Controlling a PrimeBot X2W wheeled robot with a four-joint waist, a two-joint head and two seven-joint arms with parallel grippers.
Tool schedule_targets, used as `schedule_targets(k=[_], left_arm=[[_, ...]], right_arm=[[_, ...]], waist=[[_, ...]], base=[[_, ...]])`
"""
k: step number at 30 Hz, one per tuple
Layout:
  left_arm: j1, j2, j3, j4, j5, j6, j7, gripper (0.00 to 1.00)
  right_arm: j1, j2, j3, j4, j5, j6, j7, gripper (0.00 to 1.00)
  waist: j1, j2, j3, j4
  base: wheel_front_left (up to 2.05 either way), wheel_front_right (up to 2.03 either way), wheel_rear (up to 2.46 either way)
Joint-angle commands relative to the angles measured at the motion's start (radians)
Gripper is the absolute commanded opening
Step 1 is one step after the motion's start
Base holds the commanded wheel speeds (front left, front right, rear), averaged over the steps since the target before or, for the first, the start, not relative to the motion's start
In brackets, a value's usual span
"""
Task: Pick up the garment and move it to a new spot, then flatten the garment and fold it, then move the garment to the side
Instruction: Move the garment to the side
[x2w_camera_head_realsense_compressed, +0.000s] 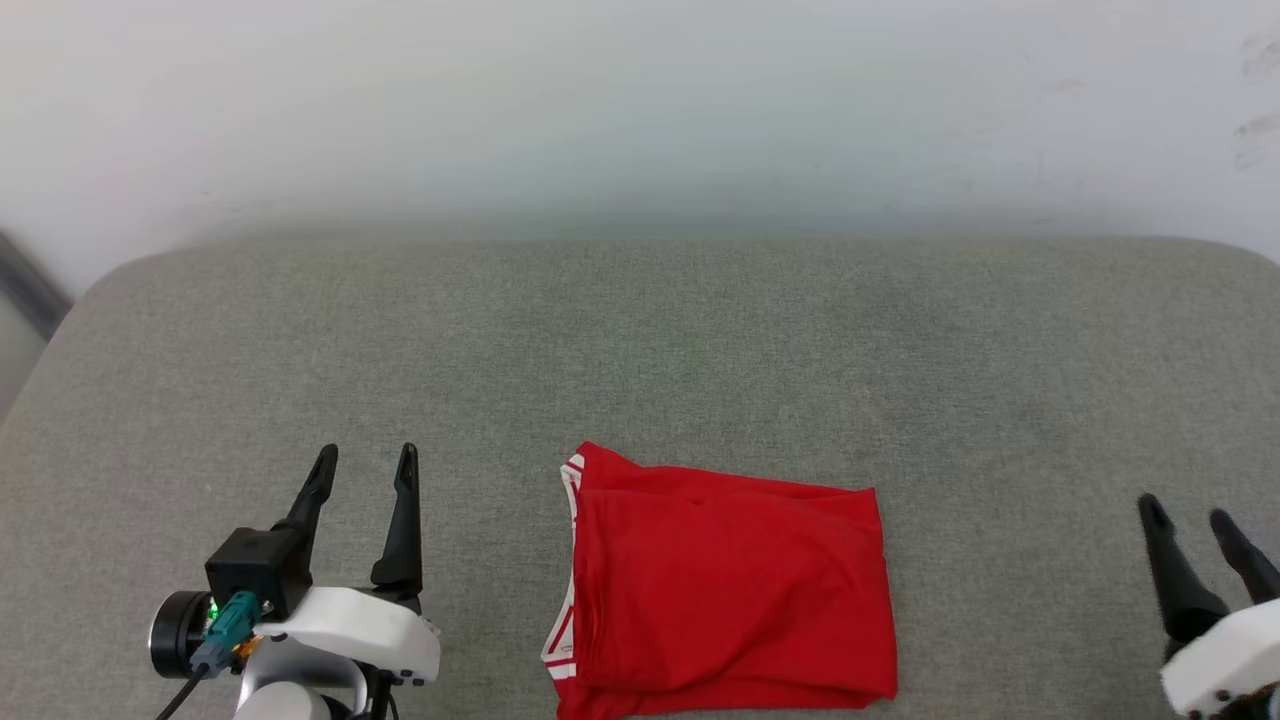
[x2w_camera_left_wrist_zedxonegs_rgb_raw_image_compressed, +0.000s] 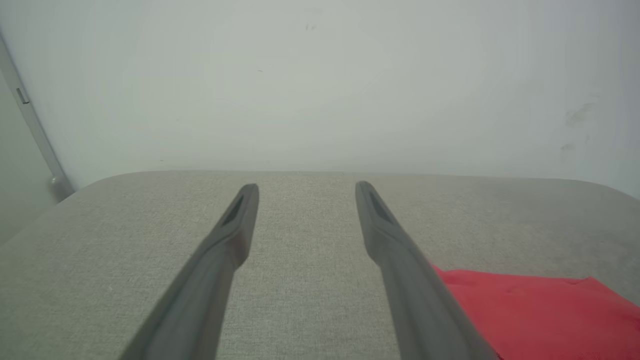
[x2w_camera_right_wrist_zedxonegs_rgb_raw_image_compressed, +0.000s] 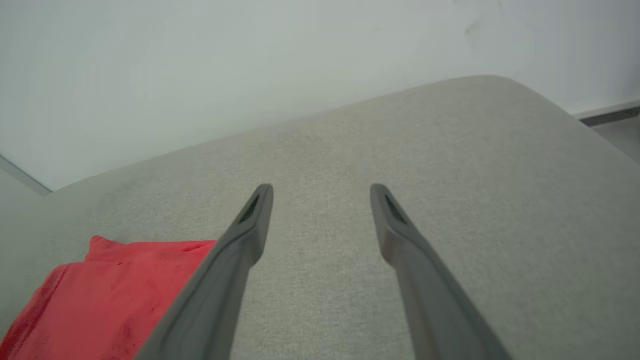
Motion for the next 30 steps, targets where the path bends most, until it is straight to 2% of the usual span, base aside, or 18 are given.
schedule_targets(k=[1, 5, 8, 12, 15, 18, 23, 26, 27, 28, 29, 30], left_arm=[[-0.014, -0.007, 0.007, -0.003, 0.009, -0.005, -0.007, 1.0], [-0.019, -0.024, 0.023, -0.006, 0.019, -0.012, -0.007, 1.0], [-0.026, -0.037, 0.031, -0.008, 0.03, -0.022, -0.007, 1.0], [-0.038, -0.058, 0.042, -0.008, 0.046, -0.033, -0.007, 1.0], [-0.046, -0.074, 0.049, -0.005, 0.057, -0.043, -0.006, 1.0], [-0.06, -0.09, 0.055, -0.001, 0.067, -0.058, -0.006, 1.0], [-0.081, -0.108, 0.061, 0.014, 0.088, -0.082, -0.006, 1.0], [-0.09, -0.115, 0.061, 0.022, 0.102, -0.097, -0.006, 1.0], [-0.094, -0.116, 0.063, 0.024, 0.107, -0.099, -0.006, 1.0], [-0.094, -0.116, 0.063, 0.024, 0.107, -0.099, -0.006, 1.0], [-0.098, -0.118, 0.064, 0.026, 0.11, -0.104, -0.006, 1.0], [-0.101, -0.121, 0.065, 0.028, 0.114, -0.106, -0.006, 1.0]], right_arm=[[-0.02, -0.03, -0.059, 0.044, 0.069, 0.0, 0.078, 1.0], [-0.045, -0.083, -0.14, 0.156, 0.186, 0.0, 0.283, 1.0], [-0.068, -0.09, -0.186, 0.238, 0.263, 0.0, 0.448, 1.0], [-0.104, -0.031, -0.197, 0.3, 0.357, 0.0, 0.657, 1.0], [-0.135, 0.021, -0.189, 0.33, 0.44, 0.0, 0.762, 1.0], [-0.175, 0.056, -0.148, 0.366, 0.526, 0.0, 0.802, 1.0], [-0.25, 0.067, -0.086, 0.454, 0.667, 0.0, 0.772, 1.0], [-0.278, 0.069, -0.027, 0.518, 0.712, 0.0, 0.757, 1.0], [-0.285, 0.069, -0.009, 0.535, 0.722, 0.0, 0.75, 0.85], [-0.285, 0.069, -0.009, 0.535, 0.722, 0.0, 0.75, 0.85], [-0.29, 0.069, 0.007, 0.546, 0.728, 0.0, 0.741, 0.47], [-0.294, 0.07, 0.025, 0.55, 0.729, -0.001, 0.731, 0.24]], waist=[[0.0001, 0.0, 0.005, 0.004], [0.0001, 0.0, 0.019, 0.019], [0.0001, 0.0, 0.034, 0.036], [0.0001, 0.0, 0.056, 0.061], [0.0001, 0.0, 0.076, 0.08], [0.0001, 0.0, 0.098, 0.093], [0.0001, 0.0, 0.124, 0.108], [0.0001, 0.0, 0.133, 0.118], [0.0001, 0.0, 0.134, 0.122], [0.0001, 0.0, 0.134, 0.122], [0.0001, 0.0, 0.136, 0.124], [0.0001, 0.0, 0.137, 0.126]], base=[[0.0, 0.0, 0.0], [0.0, 0.0, 0.0], [0.0, 0.0, 0.0], [0.0, 0.0, 0.0], [0.0, 0.0, 0.0], [0.0, 0.0, 0.0], [0.0, 0.0, 0.0], [0.0, 0.0, 0.0], [0.0, 0.0, 0.0], [0.0, 0.0, 0.0], [0.0, 0.0, 0.0], [0.0, 0.0, 0.0]])
